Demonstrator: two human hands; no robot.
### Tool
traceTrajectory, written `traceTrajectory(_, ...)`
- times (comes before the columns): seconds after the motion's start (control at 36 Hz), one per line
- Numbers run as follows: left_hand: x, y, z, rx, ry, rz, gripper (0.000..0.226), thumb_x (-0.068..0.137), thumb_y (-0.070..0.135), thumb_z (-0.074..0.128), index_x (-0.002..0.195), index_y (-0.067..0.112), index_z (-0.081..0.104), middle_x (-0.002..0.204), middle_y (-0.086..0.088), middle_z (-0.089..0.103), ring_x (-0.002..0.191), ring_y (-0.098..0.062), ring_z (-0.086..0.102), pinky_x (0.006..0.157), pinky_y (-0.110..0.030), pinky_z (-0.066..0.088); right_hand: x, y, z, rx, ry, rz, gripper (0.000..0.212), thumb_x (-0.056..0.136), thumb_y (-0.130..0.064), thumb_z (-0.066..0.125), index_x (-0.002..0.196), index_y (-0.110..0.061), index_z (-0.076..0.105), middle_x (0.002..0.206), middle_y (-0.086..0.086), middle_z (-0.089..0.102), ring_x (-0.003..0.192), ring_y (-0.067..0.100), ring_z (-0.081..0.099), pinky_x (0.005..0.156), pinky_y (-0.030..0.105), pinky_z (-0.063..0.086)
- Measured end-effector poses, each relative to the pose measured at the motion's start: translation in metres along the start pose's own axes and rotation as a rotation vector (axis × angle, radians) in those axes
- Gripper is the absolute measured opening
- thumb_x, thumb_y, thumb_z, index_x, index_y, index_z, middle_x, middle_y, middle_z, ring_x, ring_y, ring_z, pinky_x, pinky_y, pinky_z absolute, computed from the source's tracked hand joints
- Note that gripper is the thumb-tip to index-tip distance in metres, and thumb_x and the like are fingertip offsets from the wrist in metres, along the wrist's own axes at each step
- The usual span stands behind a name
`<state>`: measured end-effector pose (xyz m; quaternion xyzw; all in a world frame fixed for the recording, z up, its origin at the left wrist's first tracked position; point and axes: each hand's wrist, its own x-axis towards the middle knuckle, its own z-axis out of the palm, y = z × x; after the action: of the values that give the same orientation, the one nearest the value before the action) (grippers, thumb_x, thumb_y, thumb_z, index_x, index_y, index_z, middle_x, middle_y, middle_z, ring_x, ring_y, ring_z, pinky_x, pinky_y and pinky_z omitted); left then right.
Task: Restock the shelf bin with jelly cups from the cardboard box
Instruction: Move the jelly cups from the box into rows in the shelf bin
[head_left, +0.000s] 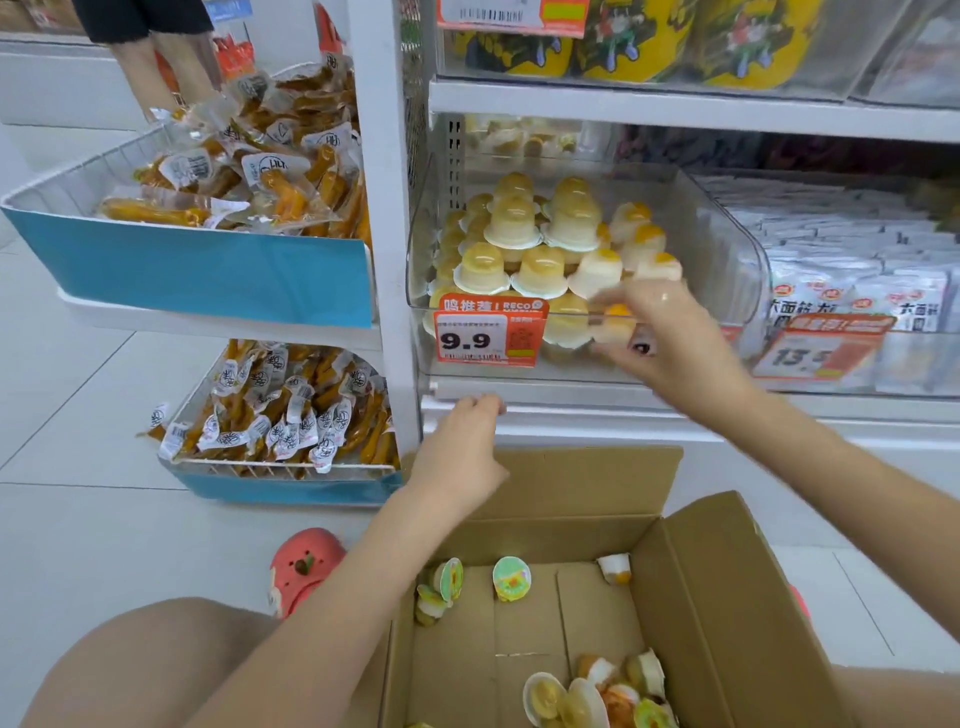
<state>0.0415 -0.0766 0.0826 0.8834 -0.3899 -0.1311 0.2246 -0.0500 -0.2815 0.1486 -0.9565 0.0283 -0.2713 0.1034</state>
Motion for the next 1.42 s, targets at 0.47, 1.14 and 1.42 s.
traceTrajectory(0.47, -0.082, -0.116, 0.178, 0.580, -0.881, -0.051, 0.053, 0.085, -0.007, 0.051, 0.135, 0.006, 0.038, 0.135, -0.015, 0.042, 0.123, -0.032, 0.045, 0.101, -0.041, 0.041, -0.254, 0.004, 0.175, 0.128, -1.164, 0.434, 0.051, 0.086, -0.024, 0.065, 0.130, -0.033, 0.041, 0.122, 0.000, 0.050, 0.108, 0.018, 0.053, 0.082, 0.030, 0.046)
traceTrajectory(1.14, -0.083, -0.139, 0.249, 0.250, -0.808, -0.332, 0.059, 0.079, 0.011, 0.069, 0.131, 0.008, 0.039, 0.134, -0.013, 0.035, 0.117, -0.031, 0.051, 0.096, -0.034, 0.045, -0.276, -0.005, 0.235, 0.474, -1.070, 0.746, 0.029, 0.076, -0.026, 0.068, 0.100, -0.034, 0.054, 0.098, -0.004, 0.058, 0.087, 0.012, 0.056, 0.070, 0.018, 0.046)
traceTrajectory(1.42, -0.042, -0.067, 0.136, -0.368, -0.292, -0.273, 0.071, 0.060, 0.011, 0.085, 0.118, 0.014, 0.045, 0.111, 0.001, 0.054, 0.100, -0.015, 0.053, 0.076, -0.020, 0.041, -0.166, -0.025, 0.147, 1.123, -0.507, 1.160, 0.019, 0.090, -0.012, 0.057, 0.106, -0.017, 0.064, 0.088, -0.002, 0.058, 0.078, 0.015, 0.048, 0.073, 0.032, 0.039)
